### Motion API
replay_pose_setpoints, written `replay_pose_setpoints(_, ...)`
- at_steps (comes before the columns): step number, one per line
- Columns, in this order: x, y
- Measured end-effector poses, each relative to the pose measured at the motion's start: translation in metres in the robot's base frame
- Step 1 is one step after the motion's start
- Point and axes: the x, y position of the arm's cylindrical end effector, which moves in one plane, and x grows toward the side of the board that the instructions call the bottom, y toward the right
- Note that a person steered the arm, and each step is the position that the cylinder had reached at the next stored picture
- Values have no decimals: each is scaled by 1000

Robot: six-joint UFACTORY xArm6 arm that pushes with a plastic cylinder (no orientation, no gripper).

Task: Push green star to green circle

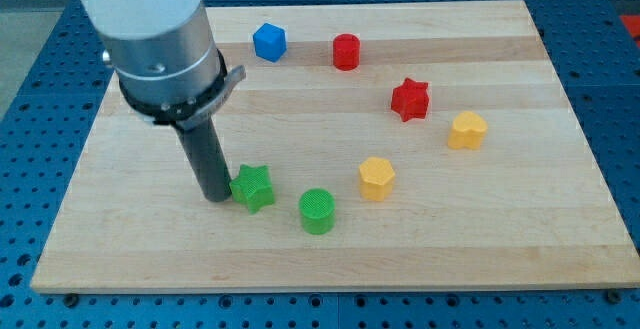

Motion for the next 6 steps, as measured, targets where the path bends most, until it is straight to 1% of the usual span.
replay_pose_setpoints(1,11,2)
replay_pose_setpoints(2,9,-15)
replay_pose_setpoints(3,-9,-21)
replay_pose_setpoints(4,-23,0)
replay_pose_setpoints(5,-19,27)
replay_pose_setpoints(6,-10,41)
